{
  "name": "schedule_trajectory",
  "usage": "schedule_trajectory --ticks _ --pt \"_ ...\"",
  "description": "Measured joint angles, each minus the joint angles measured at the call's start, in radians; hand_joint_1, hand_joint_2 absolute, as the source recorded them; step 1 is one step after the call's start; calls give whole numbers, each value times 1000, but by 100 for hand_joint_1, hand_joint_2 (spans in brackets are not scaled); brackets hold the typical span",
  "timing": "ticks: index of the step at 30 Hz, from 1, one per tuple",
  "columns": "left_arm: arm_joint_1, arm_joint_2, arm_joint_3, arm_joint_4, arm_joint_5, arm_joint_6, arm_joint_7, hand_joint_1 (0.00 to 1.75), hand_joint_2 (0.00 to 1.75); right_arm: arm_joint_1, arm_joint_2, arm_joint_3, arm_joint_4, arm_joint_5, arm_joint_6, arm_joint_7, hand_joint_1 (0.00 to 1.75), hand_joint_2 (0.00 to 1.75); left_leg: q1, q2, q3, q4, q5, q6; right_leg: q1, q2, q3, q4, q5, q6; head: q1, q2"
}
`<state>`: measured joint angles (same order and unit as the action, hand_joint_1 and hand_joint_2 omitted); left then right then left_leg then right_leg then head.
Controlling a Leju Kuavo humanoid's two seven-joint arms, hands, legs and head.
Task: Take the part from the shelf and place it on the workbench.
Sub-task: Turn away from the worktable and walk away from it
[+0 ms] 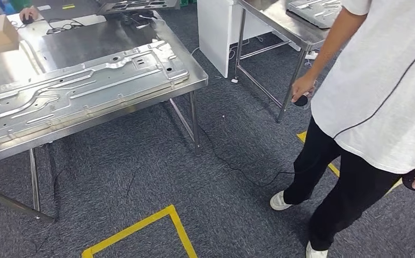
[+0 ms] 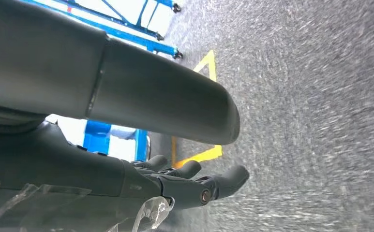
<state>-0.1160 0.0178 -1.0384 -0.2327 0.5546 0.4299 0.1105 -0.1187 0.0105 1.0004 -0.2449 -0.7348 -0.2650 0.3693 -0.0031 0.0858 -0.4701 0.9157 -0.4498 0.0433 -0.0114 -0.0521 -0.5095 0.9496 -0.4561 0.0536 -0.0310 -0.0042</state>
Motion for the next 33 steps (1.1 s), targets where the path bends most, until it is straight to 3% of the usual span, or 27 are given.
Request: schedule_trajectory --ticks 2,4,6,8,9,10,11,12,14,16,18,20,22,24,25,26,28,30,31,33 --pt "-1 0 -1 0 0 2 -1 0 0 1 0 0 0 -1 -1 -3 0 0 -1 15 2 3 -3 -8 3 13 -2 -9 1 -13 0 0" --pt "-2 0 -3 0 0 4 -3 0 0 1 0 -1 1 -1 -1 -4 0 0 5 5 -2 21 -20 -18 3 30 -5 -10 6 -24 0 0" --pt "-2 0 -7 0 1 10 -6 0 0 0 -1 -3 3 -4 -3 -7 0 0 10 -36 -41 115 -81 -28 0 46 -9 -12 12 -35 -1 0" --pt "2 0 -10 0 3 18 -10 0 0 -1 -1 -6 4 -9 -6 -13 0 0 11 -65 -107 263 -152 -32 2 65 -15 -11 17 -41 -1 0" --pt "5 0 -10 0 4 22 -11 0 0 -1 -1 -8 4 -11 -7 -18 0 0 11 -69 -130 313 -167 -32 2 76 -18 -11 19 -42 -1 0" --pt "7 0 -10 0 5 25 -11 0 0 0 -1 -9 4 -12 -9 -22 0 0 11 -72 -135 324 -160 -30 3 89 -19 -11 20 -43 -1 0" --pt "8 0 -10 0 7 29 -12 0 0 1 -1 -10 4 -12 -10 -26 0 0 11 -76 -122 294 -135 -26 3 102 -20 -11 22 -42 -2 0" --pt "7 0 -11 0 9 32 -13 0 0 1 -1 -11 4 -12 -10 -30 0 0 10 -86 -91 227 -95 -20 3 116 -19 -11 23 -40 -2 0" --pt "4 2 -11 0 19 35 -18 0 0 1 3 -12 4 -7 -10 -32 0 0 8 -133 -24 76 -28 -6 3 140 -22 -10 27 -35 -2 0" --pt "2 4 -10 0 31 36 -22 0 0 -1 6 -12 4 -1 -10 -30 0 0 5 -164 -1 12 -9 -1 0 160 -30 -9 33 -25 -2 0" --pt "4 4 -10 0 42 36 -26 0 0 1 6 -12 4 2 -11 -29 0 0 3 -149 -3 6 -3 4 -3 176 -37 -11 40 -11 -2 0" --pt "4 4 -10 0 47 37 -28 0 0 3 6 -12 4 2 -13 -30 0 0 7 -127 -2 -4 7 17 -2 146 -56 20 17 -1 -1 0" --pt "4 4 -10 0 46 37 -30 0 0 2 7 -12 5 1 -16 -35 0 0 6 -103 -4 -10 13 25 -1 90 -109 135 -49 4 1 0" --pt "7 4 -10 0 45 37 -31 0 0 0 7 -12 5 1 -18 -39 0 0 2 -74 -6 -10 13 27 -3 69 -166 267 -106 11 3 0" --pt "9 4 -10 0 44 37 -31 0 0 0 8 -12 5 0 -18 -41 0 0 0 -58 -7 -9 13 27 -4 65 -175 293 -111 14 3 0" --pt "10 4 -10 0 43 37 -31 0 0 0 8 -12 5 0 -19 -42 0 0 -1 -44 -6 -9 13 27 -5 62 -163 277 -96 16 3 0" --pt "9 4 -10 0 42 37 -31 0 0 1 8 -12 5 0 -20 -44 0 0 -2 -21 -4 -7 11 24 -6 32 -80 141 -34 16 3 0" --pt "5 4 -10 0 41 37 -33 0 0 -1 9 -12 5 -1 -20 -45 0 0 -8 -2 -3 -1 4 15 -2 -4 -9 13 4 9 2 0" --pt "4 4 -10 0 42 38 -35 0 0 -1 10 -12 5 -1 -19 -45 0 0 -11 6 -3 1 2 10 1 -12 3 -12 8 3 1 0" --pt "2 4 -10 0 45 41 -42 0 0 0 11 -12 5 -1 -17 -43 0 0 -11 23 -1 3 -1 0 3 7 -1 -18 11 -11 0 0"
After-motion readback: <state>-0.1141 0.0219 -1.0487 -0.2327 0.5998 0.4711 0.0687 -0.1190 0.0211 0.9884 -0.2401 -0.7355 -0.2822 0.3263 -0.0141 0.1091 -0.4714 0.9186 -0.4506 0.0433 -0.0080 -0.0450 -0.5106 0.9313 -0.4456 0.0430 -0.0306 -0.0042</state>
